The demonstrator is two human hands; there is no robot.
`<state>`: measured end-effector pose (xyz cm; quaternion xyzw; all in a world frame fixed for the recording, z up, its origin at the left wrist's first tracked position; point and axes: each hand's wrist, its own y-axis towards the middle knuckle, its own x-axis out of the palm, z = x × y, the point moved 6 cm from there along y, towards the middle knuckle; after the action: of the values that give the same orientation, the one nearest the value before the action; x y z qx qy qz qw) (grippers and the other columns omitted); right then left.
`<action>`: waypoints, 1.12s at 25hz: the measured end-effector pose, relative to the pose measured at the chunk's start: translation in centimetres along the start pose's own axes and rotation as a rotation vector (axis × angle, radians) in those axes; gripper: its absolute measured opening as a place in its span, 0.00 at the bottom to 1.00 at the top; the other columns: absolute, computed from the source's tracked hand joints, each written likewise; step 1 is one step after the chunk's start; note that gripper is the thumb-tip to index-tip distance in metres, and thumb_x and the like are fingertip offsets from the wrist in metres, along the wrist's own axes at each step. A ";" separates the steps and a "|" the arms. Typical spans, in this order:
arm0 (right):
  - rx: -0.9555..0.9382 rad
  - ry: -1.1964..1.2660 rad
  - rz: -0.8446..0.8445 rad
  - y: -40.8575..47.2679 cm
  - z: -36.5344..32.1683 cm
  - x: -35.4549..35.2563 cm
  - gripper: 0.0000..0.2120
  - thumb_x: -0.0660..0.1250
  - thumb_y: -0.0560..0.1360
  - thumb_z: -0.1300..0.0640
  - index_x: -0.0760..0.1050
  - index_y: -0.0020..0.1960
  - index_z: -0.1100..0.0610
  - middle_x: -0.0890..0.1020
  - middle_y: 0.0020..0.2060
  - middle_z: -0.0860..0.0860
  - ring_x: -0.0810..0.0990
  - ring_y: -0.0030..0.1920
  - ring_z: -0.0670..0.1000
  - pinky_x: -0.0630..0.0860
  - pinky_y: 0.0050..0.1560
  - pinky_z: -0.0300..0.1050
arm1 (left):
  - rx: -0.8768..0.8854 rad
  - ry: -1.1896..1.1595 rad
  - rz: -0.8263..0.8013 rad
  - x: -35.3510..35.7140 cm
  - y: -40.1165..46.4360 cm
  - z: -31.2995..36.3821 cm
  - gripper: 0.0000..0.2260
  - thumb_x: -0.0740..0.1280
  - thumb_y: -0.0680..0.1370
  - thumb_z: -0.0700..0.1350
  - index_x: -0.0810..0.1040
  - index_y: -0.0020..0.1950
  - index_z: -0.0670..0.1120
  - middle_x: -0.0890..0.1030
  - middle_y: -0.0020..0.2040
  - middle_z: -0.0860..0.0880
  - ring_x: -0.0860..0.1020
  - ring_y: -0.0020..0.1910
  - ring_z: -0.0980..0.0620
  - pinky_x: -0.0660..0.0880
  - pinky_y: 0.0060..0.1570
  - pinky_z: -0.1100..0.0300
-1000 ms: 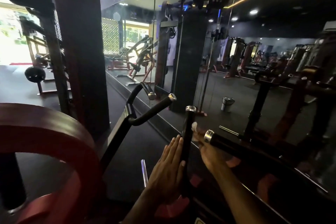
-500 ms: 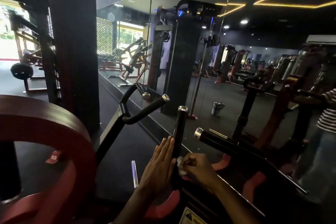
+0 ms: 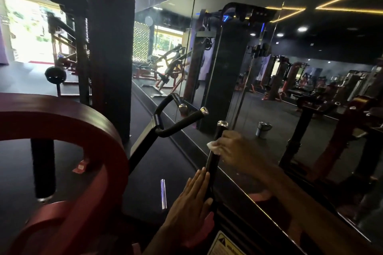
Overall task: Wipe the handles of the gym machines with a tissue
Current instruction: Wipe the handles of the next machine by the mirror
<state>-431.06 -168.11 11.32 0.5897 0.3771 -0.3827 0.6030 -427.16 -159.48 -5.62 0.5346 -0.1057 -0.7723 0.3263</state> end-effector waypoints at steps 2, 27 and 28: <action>-0.039 -0.092 -0.143 3.9 0.9 0.8 0.12 0.63 0.78 0.51 0.78 0.55 0.57 0.74 0.51 0.51 0.72 0.47 0.46 0.72 0.49 0.41 | -0.002 0.017 0.022 0.0 -0.6 0.3 0.30 0.35 0.77 0.63 0.42 0.76 0.49 0.39 0.76 0.56 0.36 0.74 0.61 0.39 0.73 0.63; -0.328 -0.354 -0.527 11.5 5.0 3.9 0.10 0.64 0.74 0.62 0.78 0.55 0.58 0.73 0.46 0.52 0.73 0.45 0.52 0.70 0.44 0.44 | -0.199 0.435 0.185 1.1 -1.0 3.3 0.23 0.47 0.83 0.51 0.59 0.75 0.42 0.59 0.76 0.47 0.52 0.76 0.54 0.54 0.74 0.57; -0.341 -0.361 -0.488 11.2 5.1 3.7 0.11 0.64 0.74 0.62 0.78 0.55 0.58 0.71 0.46 0.52 0.73 0.45 0.52 0.68 0.44 0.44 | -0.202 0.401 0.201 0.8 -0.9 3.8 0.24 0.47 0.83 0.52 0.59 0.75 0.42 0.58 0.76 0.48 0.51 0.76 0.55 0.51 0.74 0.59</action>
<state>-419.36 -173.13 12.83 0.2955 0.4528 -0.5451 0.6407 -431.08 -159.98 -5.14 0.6285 -0.0138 -0.6212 0.4678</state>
